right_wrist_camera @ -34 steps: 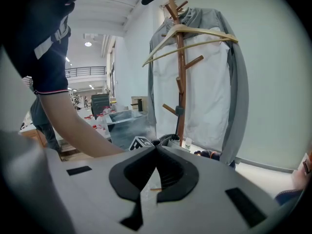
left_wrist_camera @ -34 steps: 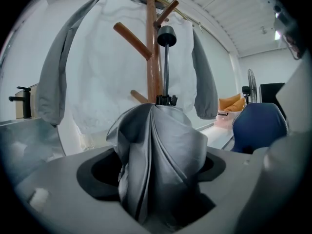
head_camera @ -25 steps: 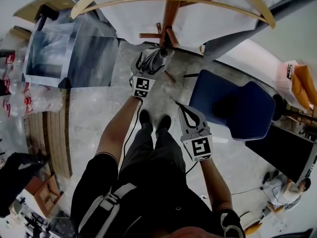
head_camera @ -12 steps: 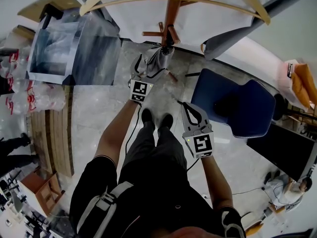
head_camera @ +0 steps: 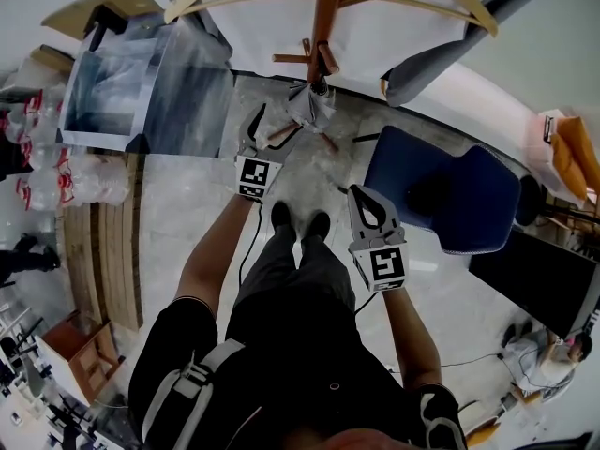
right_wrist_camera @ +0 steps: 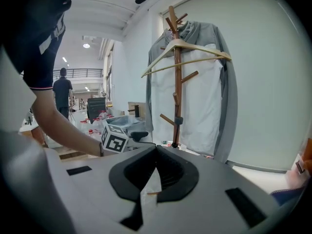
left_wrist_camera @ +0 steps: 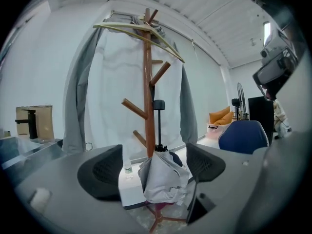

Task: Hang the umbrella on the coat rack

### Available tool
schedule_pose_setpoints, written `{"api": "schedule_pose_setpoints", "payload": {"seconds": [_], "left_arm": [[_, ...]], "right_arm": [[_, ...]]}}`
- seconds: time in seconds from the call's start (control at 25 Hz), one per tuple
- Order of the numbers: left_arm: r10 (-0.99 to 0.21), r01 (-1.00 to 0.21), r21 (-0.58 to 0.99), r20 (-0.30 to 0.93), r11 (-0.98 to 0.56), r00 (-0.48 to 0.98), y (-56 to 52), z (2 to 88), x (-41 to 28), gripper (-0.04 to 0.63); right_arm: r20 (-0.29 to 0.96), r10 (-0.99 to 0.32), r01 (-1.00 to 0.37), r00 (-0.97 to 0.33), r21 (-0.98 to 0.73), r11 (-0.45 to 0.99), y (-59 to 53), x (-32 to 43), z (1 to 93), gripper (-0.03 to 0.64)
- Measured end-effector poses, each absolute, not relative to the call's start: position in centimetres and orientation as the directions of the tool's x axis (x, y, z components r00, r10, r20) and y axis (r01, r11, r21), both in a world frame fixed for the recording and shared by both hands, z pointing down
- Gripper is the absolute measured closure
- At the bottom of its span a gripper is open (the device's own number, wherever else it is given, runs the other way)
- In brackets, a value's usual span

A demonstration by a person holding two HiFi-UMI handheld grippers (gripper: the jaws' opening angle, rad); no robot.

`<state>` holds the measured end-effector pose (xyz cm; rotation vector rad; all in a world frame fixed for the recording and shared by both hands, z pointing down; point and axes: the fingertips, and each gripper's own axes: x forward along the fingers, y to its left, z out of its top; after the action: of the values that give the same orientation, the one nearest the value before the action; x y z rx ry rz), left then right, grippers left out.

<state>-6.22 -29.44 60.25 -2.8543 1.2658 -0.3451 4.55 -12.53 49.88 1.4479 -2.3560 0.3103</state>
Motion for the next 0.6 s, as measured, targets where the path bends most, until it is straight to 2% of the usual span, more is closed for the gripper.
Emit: {"api": "schedule_pose_setpoints", "payload": {"seconds": [0.08,0.44,0.6], "left_arm": [[-0.736,-0.735,-0.088,0.193,-0.672,0.649,-28.9,59.2,-6.7,0.2],[-0.748,-0.745,-0.085,0.138,-0.662,0.649,-25.9,53.8,-7.5,0.364],[-0.748,-0.743,-0.092,0.126,-0.663,0.652,-24.9,51.6,-7.9,0.41]], "right_arm": [[0.407,-0.817,-0.894,-0.409,0.001,0.448,-12.3,4.7,49.5,0.617],[0.403,-0.821,-0.895,-0.404,0.011,0.445,-11.3,5.7,47.1,0.617],[0.376,-0.83,-0.896,-0.413,0.0,0.445,-11.2,6.1,46.1,0.617]]}}
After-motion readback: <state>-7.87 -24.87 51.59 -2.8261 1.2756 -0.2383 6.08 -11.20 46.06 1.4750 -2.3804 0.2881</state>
